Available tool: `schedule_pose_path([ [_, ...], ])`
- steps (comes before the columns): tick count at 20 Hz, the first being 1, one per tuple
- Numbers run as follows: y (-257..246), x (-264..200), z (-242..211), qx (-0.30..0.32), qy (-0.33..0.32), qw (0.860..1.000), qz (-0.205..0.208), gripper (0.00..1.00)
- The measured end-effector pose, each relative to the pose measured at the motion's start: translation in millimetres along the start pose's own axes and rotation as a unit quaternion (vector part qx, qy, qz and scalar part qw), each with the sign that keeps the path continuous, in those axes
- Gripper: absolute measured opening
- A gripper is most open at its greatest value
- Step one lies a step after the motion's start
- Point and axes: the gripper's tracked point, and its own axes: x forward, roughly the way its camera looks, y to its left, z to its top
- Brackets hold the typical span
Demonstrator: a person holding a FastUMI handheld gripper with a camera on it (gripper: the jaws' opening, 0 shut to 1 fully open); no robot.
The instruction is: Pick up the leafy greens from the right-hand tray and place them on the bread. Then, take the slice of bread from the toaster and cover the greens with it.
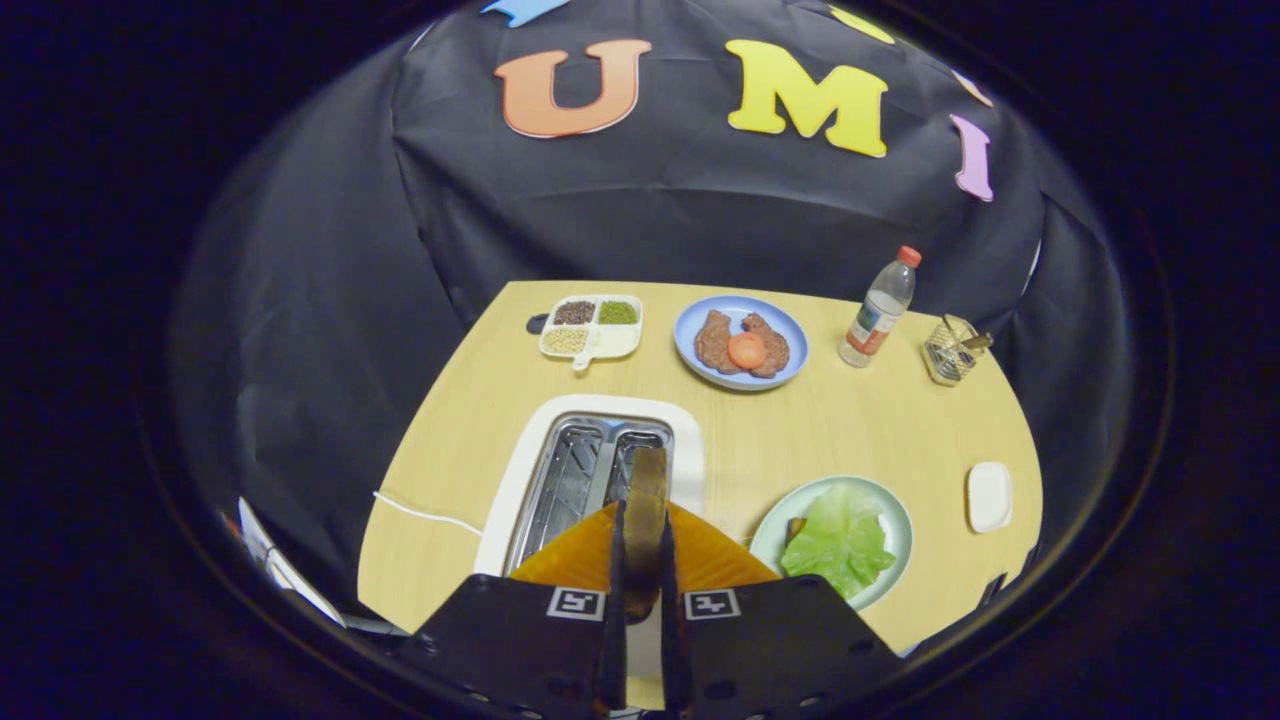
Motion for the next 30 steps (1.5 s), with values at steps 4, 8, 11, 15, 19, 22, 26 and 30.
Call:
schedule_pose_path([
  [4,-4,-20,10,-0.003,-0.023,1.0,0.02,0.14],
  [8,-19,-43,23,0.031,-0.036,0.998,0.037,0.14],
  [11,-37,-60,32,0.057,-0.041,0.996,0.056,0.14],
  [15,-87,-66,34,0.103,-0.041,0.993,0.044,0.14],
  [19,-140,-44,11,0.145,-0.009,0.989,0.013,0.14],
  [22,-172,-23,-17,0.171,0.022,0.985,-0.014,0.14],
  [26,-184,-5,-42,0.198,0.052,0.979,-0.02,0.14],
  [30,-179,8,-39,0.204,0.045,0.978,-0.007,0.14],
])
